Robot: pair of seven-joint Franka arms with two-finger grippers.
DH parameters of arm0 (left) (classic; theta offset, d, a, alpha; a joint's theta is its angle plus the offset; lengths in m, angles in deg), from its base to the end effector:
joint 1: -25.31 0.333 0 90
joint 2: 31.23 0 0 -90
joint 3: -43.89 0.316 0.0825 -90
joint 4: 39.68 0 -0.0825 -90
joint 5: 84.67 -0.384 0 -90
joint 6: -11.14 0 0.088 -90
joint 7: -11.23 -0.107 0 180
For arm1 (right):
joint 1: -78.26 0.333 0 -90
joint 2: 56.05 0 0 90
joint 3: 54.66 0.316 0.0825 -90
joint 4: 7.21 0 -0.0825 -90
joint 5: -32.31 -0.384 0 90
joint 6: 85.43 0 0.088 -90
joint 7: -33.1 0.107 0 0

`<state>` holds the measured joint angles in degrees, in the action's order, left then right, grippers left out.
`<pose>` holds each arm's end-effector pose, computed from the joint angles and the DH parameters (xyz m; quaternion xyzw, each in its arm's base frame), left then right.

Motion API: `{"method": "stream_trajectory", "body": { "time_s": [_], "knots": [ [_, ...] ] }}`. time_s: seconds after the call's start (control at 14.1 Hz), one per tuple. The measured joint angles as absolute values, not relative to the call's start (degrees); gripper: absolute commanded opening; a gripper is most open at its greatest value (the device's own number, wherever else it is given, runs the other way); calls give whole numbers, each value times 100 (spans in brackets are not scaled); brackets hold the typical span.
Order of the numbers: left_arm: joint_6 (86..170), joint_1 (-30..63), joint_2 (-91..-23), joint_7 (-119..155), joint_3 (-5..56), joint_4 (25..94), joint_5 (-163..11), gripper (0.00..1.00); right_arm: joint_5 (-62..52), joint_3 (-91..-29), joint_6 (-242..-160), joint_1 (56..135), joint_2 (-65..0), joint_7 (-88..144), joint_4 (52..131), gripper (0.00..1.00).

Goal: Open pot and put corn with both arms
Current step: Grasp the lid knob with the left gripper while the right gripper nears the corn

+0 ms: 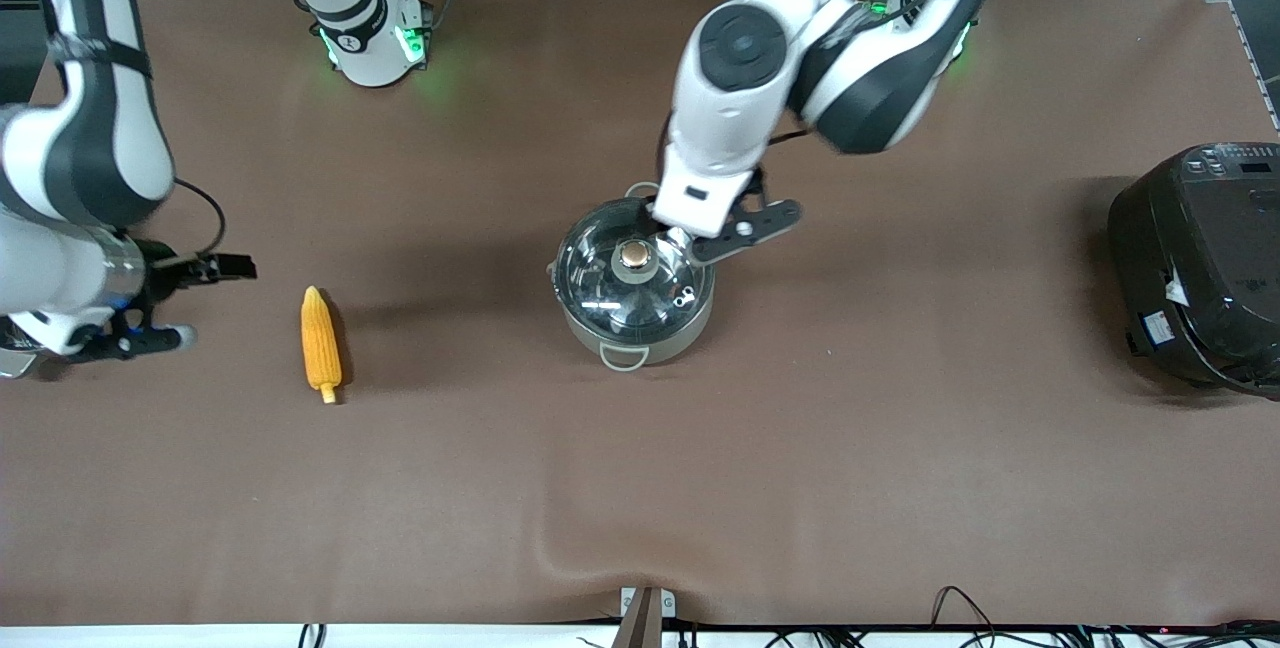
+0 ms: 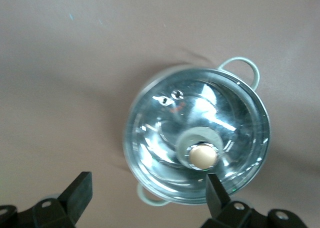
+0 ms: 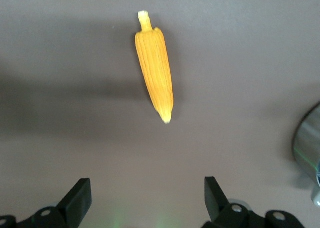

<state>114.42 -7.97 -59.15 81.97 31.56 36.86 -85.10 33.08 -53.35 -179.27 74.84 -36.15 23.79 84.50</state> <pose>0.5092 -0.4774 0.4548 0.9725 0.2281 -0.0421 0.0204 0.6231 -0.0258 0.4086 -0.9860 -0.0634 0.1539 0.0128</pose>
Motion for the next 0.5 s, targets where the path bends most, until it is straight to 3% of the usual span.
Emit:
{"method": "stream_trajectory", "body": {
  "time_s": [0.5],
  "knots": [
    [12218,-1615,-6659,9046,3644,3477,-8510,100,3319,-5327,-19559,7659,-3097,1354,9149,100]
  ]
}}
